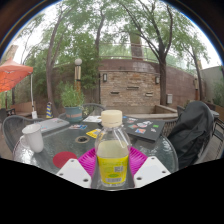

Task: Pour water

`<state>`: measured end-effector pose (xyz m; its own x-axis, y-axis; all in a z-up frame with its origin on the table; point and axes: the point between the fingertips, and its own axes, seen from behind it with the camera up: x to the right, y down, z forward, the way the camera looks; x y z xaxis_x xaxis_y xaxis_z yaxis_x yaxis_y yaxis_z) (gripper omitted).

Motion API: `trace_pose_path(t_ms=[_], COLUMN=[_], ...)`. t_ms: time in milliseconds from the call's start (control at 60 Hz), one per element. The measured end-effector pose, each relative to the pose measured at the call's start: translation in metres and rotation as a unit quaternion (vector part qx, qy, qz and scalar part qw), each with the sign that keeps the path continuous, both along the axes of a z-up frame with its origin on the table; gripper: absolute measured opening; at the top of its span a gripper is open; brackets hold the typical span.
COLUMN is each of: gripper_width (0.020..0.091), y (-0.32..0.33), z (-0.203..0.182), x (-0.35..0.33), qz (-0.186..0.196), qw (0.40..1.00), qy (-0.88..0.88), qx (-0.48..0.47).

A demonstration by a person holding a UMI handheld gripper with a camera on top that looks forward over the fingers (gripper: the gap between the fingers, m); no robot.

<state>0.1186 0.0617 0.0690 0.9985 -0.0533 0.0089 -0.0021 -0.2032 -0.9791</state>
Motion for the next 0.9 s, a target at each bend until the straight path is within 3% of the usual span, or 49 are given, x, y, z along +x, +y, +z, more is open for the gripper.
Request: trace_pose_path(t_ms=[233, 317, 433, 500, 650, 900], gripper_width=[0.0429, 0.0395, 0.0396, 0.0396, 0.0393, 0.0394], y=[0.013, 0.014, 0.016, 0.023, 0.046, 0.080], z=[-0.005, -0.008, 0.030, 0.056, 0.093, 0.070], x=[-0.002, 0.001, -0.010, -0.038, -0.110, -0.189], qz=[-0.018, -0.050, -0.064, -0.041, -0.008, 0.088], qw=[0.999, 0.996, 0.988, 0.968, 0.856, 0.567], qy=[0.017, 0.018, -0.119, -0.242, -0.513, -0.811], qx=[-0.032, -0.071, -0.070, -0.060, -0.065, -0.113])
